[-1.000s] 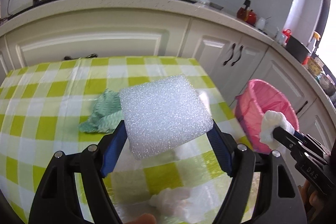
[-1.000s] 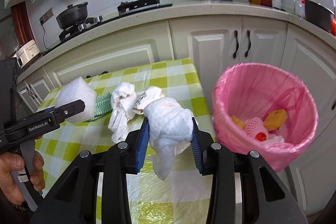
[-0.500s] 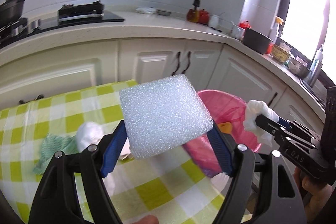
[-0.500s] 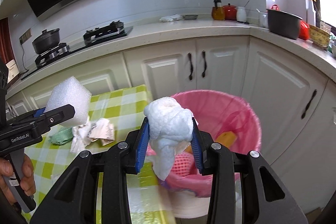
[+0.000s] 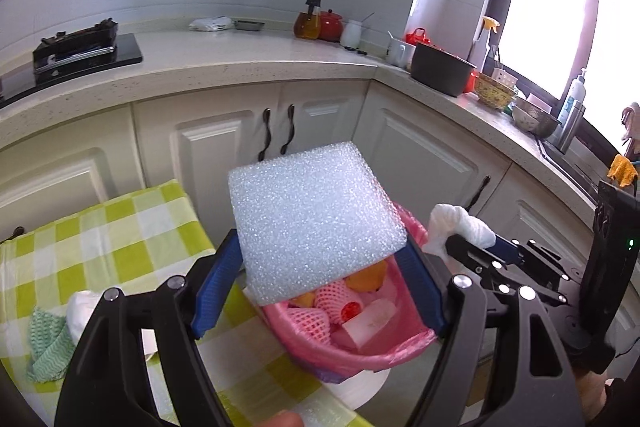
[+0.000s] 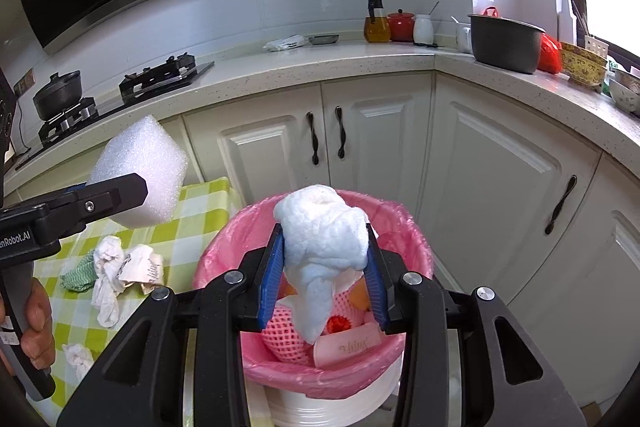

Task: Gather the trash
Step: 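Carry the foam block and tissue over the wastebasket and open both tools, then move both tools back over the table toward the remaining tissues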

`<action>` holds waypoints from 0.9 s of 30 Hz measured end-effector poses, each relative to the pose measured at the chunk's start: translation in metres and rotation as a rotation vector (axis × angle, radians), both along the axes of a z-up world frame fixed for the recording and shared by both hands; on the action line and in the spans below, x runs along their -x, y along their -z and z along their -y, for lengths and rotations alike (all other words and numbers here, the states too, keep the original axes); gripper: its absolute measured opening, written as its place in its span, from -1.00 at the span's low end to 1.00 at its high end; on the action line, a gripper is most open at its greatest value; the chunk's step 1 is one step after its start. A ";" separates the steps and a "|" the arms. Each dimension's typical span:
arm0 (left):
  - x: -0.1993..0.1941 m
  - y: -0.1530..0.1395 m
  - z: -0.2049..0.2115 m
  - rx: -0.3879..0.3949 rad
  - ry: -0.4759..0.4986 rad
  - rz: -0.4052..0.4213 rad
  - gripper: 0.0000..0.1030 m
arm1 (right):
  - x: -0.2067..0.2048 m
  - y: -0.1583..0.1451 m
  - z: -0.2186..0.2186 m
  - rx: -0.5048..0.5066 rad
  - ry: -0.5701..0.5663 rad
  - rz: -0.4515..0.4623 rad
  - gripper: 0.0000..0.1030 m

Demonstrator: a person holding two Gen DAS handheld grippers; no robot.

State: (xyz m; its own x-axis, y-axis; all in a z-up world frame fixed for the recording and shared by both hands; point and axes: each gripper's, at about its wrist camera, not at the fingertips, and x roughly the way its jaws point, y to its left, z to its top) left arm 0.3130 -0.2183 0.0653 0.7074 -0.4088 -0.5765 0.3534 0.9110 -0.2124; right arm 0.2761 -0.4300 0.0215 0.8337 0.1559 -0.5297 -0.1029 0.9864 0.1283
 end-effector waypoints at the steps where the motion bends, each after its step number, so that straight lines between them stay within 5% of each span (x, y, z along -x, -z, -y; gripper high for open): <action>1: -0.005 0.000 0.006 0.000 0.010 -0.003 0.45 | -0.003 0.001 0.003 0.002 0.003 -0.002 -0.28; 4: -0.017 0.001 0.017 0.014 0.035 -0.020 0.48 | -0.006 0.003 0.009 -0.005 0.012 -0.002 -0.26; 8: -0.030 0.002 0.025 0.020 0.040 -0.037 0.63 | -0.009 0.007 0.016 0.000 0.038 -0.007 0.13; 11: -0.028 0.002 0.023 0.023 0.037 -0.034 0.69 | -0.008 0.008 0.019 0.011 0.049 0.000 0.16; 27: 0.033 0.000 -0.077 0.057 -0.134 0.016 0.69 | 0.027 0.007 -0.004 -0.010 0.022 0.025 0.43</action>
State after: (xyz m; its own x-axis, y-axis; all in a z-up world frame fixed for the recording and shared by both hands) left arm 0.2800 -0.1417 0.0656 0.7669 -0.3420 -0.5430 0.2334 0.9368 -0.2605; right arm 0.2490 -0.4262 0.0143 0.8501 0.1429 -0.5069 -0.0849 0.9871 0.1358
